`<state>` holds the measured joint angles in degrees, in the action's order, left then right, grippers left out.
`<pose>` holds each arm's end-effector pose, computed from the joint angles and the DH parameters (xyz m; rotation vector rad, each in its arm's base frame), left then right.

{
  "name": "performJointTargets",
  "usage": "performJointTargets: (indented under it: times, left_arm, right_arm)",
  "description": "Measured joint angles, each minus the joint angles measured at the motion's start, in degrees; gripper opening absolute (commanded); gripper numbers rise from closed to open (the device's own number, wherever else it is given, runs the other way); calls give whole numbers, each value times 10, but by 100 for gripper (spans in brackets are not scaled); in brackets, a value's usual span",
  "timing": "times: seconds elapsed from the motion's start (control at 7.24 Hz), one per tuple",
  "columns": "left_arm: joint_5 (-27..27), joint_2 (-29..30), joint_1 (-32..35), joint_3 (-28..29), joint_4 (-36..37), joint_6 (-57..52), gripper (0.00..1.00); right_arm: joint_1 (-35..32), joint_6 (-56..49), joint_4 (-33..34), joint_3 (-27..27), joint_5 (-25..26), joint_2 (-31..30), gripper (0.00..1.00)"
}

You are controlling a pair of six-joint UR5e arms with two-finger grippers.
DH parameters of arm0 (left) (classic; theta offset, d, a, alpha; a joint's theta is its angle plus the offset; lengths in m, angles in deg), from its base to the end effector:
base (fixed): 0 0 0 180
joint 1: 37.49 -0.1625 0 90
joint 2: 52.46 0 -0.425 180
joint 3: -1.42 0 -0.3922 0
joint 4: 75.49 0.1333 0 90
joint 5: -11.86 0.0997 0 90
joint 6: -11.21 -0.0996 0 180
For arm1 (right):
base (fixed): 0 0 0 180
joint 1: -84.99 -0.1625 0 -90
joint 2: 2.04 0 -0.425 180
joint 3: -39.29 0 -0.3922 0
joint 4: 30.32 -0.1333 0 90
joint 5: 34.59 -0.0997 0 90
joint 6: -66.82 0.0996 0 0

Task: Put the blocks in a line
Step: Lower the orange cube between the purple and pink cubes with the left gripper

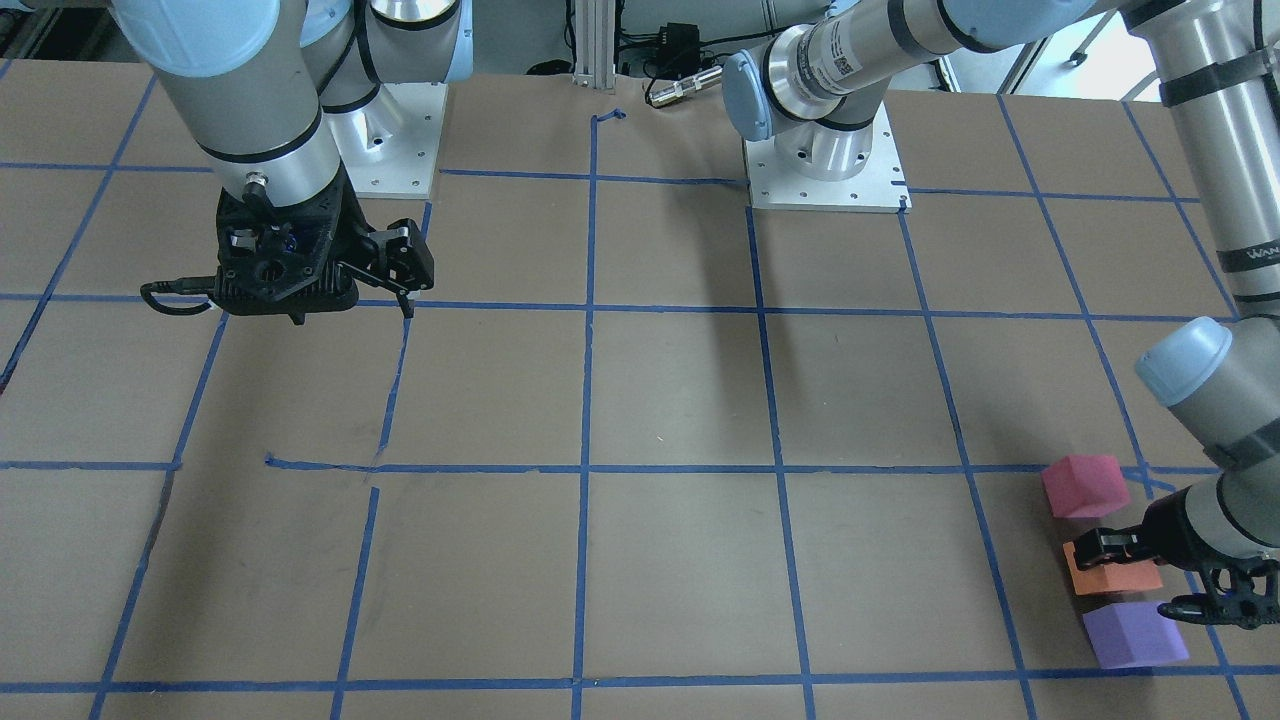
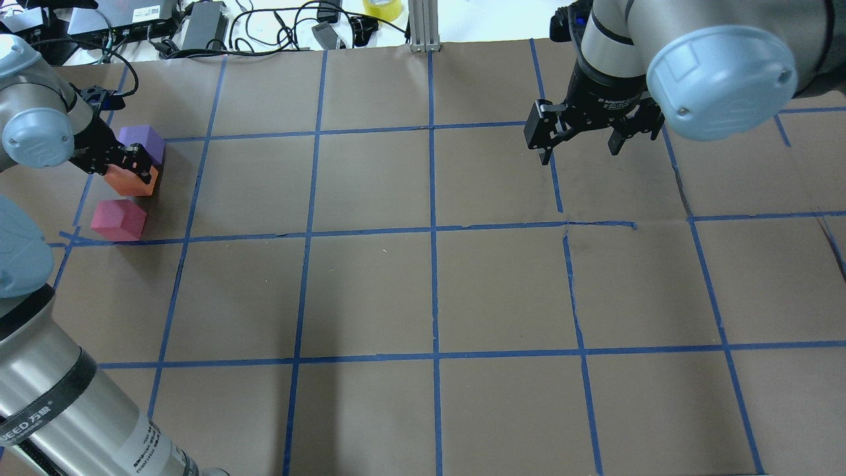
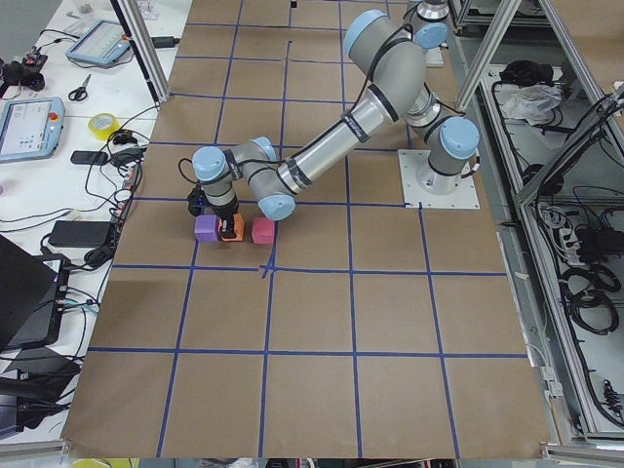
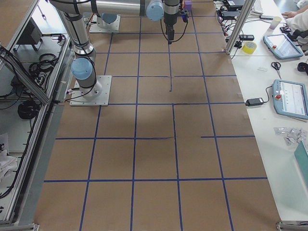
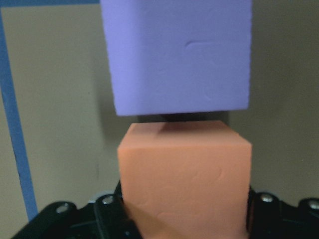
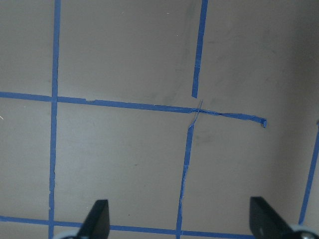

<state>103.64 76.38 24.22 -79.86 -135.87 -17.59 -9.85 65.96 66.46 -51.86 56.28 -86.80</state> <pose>0.2193 -0.6822 0.1963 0.0141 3.1182 0.0351 0.1759 -0.5159 0.4432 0.1554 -3.1228 0.0115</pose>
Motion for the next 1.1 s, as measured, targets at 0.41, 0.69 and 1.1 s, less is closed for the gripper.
performJointTargets:
  times: [0.41, 0.69, 1.1]
  left_arm:
    - [1, 2, 0, 1, 0, -1, 0]
    - [1, 3, 0, 1, 1, -2, 0]
    - [3, 3, 0, 1, 1, -11, 0]
  right_arm:
    - [0, 0, 0, 1, 2, 2, 100]
    - [0, 0, 0, 1, 3, 3, 100]
    - [0, 0, -1, 0, 3, 4, 100]
